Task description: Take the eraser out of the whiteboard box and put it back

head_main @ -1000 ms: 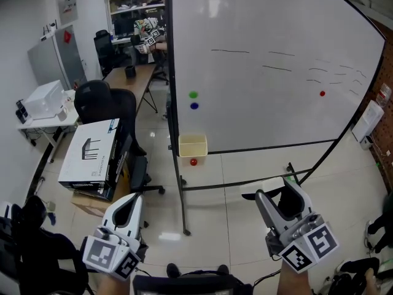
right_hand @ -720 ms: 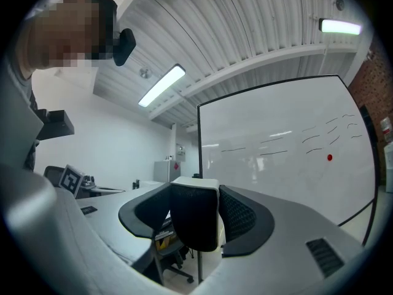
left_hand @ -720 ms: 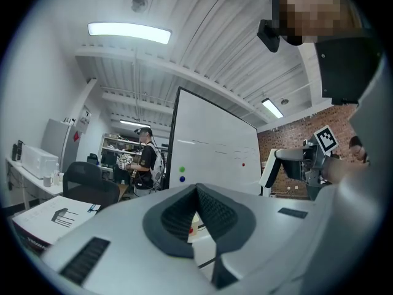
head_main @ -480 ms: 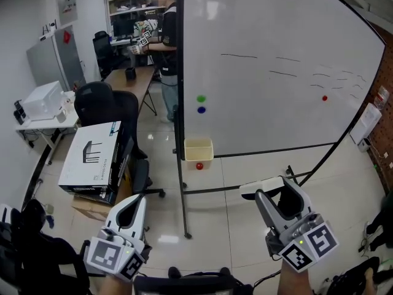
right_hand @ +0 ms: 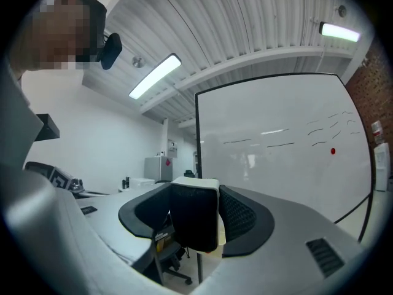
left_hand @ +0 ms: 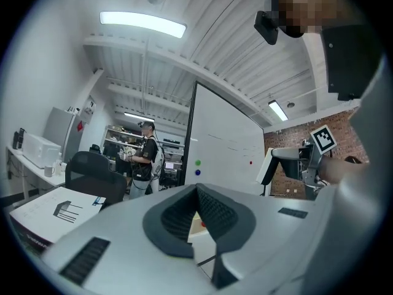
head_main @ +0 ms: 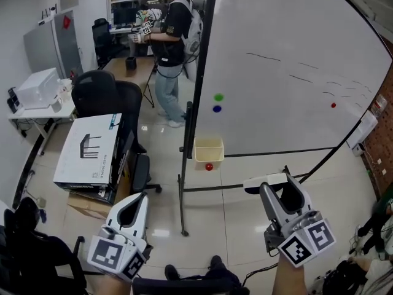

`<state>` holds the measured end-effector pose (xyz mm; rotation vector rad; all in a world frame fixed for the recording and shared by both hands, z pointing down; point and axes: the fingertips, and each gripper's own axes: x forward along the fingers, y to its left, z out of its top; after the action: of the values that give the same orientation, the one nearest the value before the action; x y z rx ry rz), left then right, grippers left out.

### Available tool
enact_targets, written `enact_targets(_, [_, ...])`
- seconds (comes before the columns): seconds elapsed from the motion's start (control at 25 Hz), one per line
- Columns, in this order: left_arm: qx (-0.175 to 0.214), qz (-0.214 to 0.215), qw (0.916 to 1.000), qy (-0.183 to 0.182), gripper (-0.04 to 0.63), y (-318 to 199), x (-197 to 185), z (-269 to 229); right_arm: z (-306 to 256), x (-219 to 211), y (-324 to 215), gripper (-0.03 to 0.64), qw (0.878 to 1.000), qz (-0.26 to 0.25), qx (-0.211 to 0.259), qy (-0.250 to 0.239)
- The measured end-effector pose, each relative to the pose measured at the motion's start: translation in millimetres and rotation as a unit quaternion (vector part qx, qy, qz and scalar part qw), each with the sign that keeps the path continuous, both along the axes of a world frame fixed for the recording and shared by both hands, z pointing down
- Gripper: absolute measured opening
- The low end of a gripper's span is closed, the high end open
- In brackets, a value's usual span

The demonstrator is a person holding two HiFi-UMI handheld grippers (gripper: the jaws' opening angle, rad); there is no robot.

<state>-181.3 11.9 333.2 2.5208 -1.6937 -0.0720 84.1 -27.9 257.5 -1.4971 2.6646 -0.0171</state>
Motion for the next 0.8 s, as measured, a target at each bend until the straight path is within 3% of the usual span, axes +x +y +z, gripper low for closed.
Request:
enact_targets(0.6, [-0.009, -0.051, 0.9984, -0.02, 0.021, -125.6, 52.4, 2.0, 29.2, 5.5, -159.7, 0.268, 0.995, -0.096, -0.01, 0.004])
enact_targets(0.8, [-0.015, -0.05, 0.9983, -0.027, 0.021, -168.4, 48.0, 12.4, 42.4, -9.4, -211.3, 0.268, 0.994, -0.103, -0.021, -0.001])
